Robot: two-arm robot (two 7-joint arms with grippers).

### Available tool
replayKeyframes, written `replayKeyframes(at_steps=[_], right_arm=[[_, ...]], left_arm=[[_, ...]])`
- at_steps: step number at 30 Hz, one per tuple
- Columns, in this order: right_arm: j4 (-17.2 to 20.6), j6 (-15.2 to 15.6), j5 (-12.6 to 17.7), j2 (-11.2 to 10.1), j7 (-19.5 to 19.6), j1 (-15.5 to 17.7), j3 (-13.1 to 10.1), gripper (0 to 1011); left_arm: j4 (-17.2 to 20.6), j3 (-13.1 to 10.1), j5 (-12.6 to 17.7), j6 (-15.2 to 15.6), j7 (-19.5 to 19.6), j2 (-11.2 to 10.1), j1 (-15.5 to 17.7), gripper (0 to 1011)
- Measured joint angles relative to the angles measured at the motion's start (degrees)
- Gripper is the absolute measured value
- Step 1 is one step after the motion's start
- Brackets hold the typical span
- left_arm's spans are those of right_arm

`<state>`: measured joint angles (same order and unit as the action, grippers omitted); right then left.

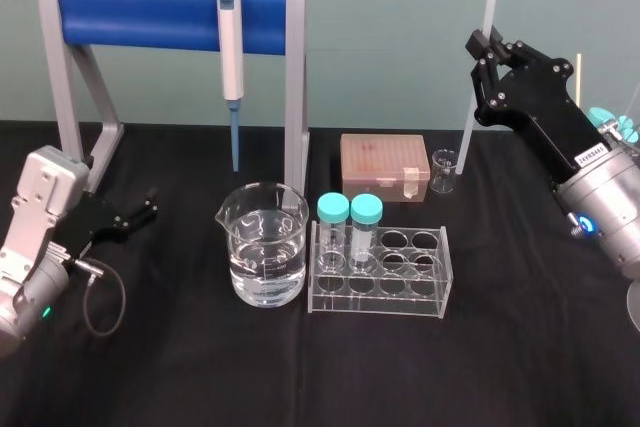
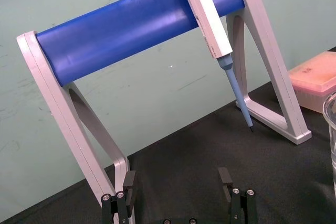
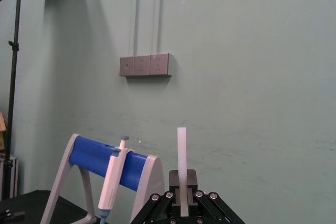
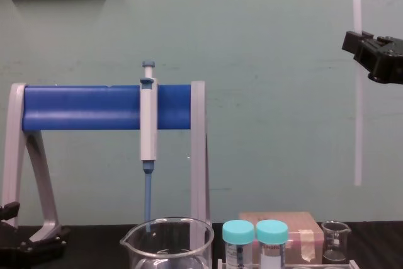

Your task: Pick up the stirring rod with one hand, then place it down.

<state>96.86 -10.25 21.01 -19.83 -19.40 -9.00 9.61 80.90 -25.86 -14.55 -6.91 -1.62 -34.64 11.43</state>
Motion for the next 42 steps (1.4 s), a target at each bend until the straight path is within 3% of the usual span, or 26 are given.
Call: replayKeyframes(at_steps=[42], right_arm=[[0.1,1.9,-1.2,0.2,-0.2,0.8,-0.2,72]], left_arm=[[0.0,0.0,0.0,0.0,0.0,0.0,0.0,1000]])
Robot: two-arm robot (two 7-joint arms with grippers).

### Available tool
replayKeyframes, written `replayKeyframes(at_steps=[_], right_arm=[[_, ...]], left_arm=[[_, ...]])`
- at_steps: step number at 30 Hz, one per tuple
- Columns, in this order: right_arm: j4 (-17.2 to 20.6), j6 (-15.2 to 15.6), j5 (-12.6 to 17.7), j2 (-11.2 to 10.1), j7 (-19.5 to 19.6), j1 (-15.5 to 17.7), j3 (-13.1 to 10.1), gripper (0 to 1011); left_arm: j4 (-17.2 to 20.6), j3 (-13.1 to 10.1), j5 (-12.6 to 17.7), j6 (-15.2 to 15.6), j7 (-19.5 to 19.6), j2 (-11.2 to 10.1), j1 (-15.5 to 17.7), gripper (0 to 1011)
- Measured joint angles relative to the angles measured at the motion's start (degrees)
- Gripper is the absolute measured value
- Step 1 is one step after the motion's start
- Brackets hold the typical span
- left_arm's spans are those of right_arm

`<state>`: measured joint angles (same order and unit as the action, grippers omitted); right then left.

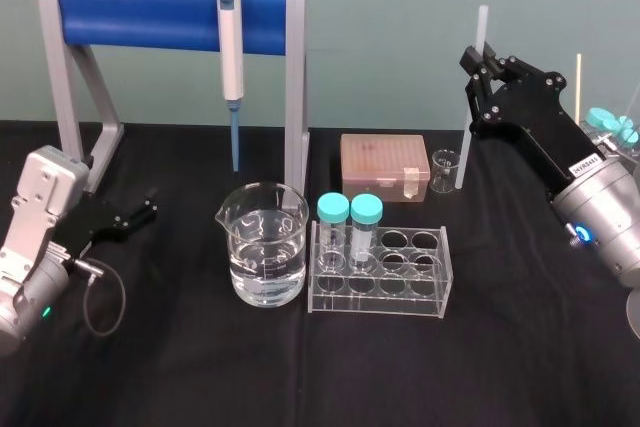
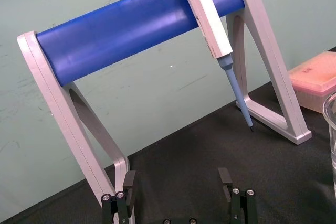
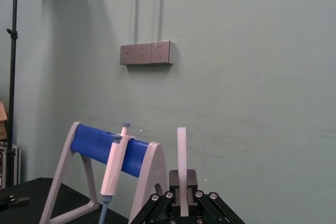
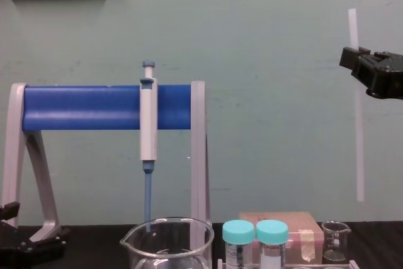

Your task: Pick up the stirring rod with one hand, then place it down.

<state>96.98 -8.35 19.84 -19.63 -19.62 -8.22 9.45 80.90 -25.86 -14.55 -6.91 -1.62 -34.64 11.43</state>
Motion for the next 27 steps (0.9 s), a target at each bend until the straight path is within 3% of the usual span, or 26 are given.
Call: replayKeyframes(at_steps=[27], right_arm=[[-0.5,0.3,-0.6,-0.6,-0.5,-0.6,0.7,71]], left_arm=[[0.0,0.0,0.0,0.0,0.0,0.0,0.0,1001]])
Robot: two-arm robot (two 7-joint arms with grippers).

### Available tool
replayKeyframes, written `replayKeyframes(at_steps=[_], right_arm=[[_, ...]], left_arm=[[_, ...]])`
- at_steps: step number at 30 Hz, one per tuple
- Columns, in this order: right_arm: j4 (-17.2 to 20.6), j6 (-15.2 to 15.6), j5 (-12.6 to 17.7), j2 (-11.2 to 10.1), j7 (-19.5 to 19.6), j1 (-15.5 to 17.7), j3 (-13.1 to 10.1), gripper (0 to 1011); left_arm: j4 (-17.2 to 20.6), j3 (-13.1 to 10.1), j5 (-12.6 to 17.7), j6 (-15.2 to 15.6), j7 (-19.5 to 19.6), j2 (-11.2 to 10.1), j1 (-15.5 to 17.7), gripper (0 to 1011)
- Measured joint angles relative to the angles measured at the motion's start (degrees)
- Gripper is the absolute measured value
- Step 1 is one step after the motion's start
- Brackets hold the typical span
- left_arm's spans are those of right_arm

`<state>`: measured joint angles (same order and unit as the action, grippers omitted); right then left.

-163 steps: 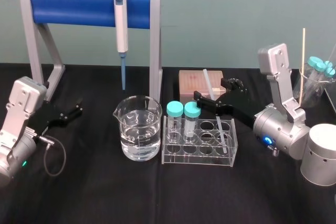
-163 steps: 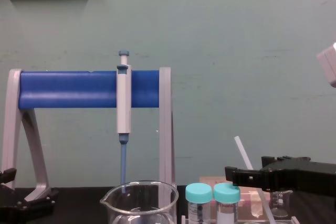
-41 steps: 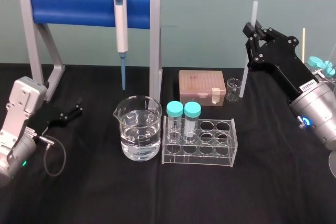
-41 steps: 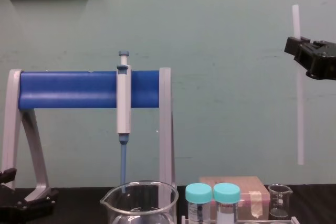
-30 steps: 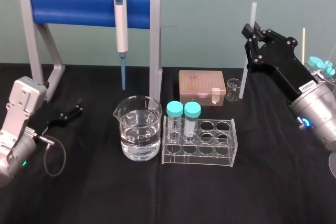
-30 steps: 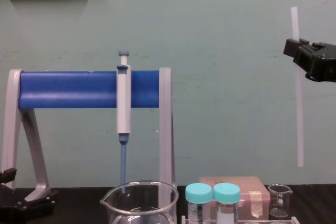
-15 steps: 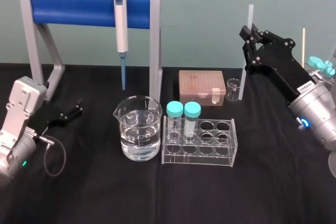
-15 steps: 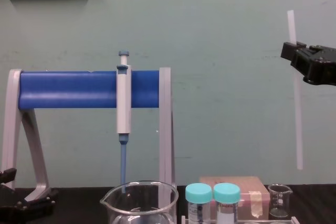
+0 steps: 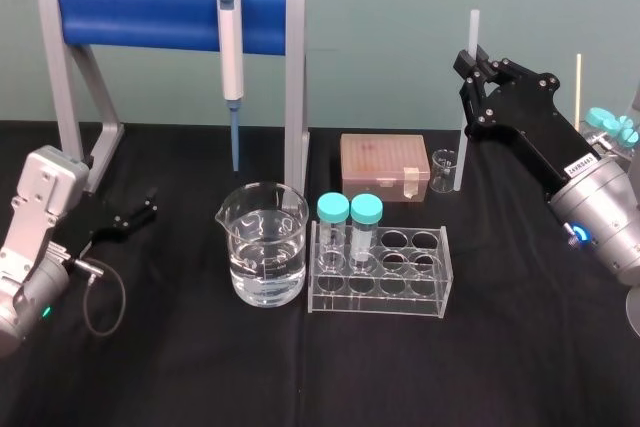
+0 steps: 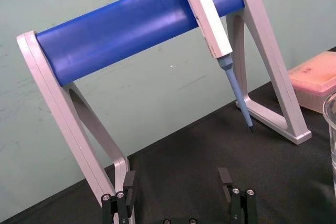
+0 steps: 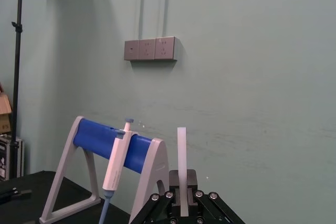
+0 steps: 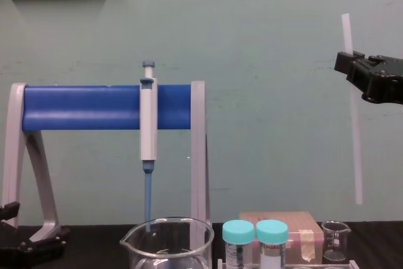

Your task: Pick up the stirring rod with one hand, then place it down.

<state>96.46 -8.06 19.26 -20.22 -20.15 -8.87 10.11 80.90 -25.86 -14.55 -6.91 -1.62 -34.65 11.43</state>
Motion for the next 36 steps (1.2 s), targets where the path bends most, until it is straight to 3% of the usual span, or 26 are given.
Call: replayKeyframes(at_steps=[36], right_arm=[[-0.5,0.2,0.4,0.2,0.0,0.5,0.3,71]], left_arm=[[0.0,0.0,0.0,0.0,0.0,0.0,0.0,1000]])
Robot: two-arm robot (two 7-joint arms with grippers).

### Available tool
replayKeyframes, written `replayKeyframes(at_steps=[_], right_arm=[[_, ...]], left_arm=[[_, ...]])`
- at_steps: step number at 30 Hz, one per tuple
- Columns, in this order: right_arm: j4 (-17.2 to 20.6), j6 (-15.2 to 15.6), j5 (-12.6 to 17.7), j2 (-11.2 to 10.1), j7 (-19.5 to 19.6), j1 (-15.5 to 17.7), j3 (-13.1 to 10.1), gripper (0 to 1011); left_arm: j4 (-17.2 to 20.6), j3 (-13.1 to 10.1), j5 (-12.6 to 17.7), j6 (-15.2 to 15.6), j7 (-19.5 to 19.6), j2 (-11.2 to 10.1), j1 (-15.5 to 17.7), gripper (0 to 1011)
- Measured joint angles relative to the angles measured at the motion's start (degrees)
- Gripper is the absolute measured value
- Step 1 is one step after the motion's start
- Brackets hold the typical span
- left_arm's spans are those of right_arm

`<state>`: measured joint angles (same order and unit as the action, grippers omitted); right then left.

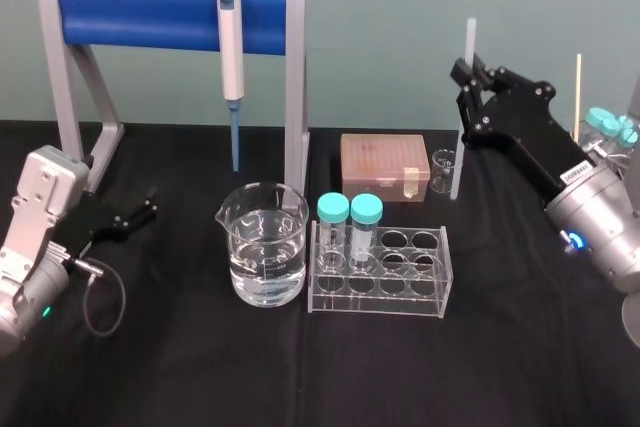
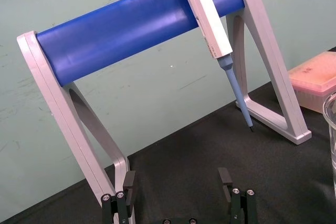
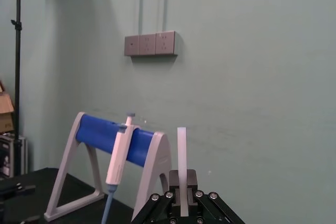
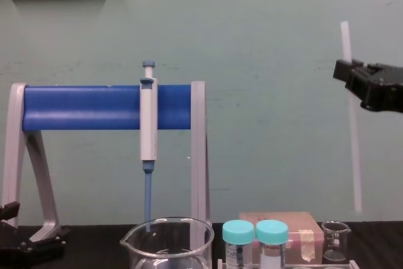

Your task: Pick up the stirring rod with one hand, then place it down.

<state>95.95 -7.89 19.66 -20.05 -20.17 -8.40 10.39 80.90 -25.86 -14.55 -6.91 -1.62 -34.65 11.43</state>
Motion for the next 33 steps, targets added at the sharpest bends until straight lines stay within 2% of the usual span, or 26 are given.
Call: replayKeyframes(at_steps=[13,21,33], right_arm=[[-3.9,1.5,2.8,0.0,-2.4,0.2,1.9,71],[-6.0,1.5,3.3,-0.3,-2.7,-0.4,2.7,71],[-9.5,-2.6,3.9,1.0,-3.6,-1.7,3.3,71]], left_arm=[[0.0,0.0,0.0,0.0,0.0,0.0,0.0,1000],[0.0,0.0,0.0,0.0,0.0,0.0,0.0,1000],[0.0,0.0,0.0,0.0,0.0,0.0,0.0,1000]])
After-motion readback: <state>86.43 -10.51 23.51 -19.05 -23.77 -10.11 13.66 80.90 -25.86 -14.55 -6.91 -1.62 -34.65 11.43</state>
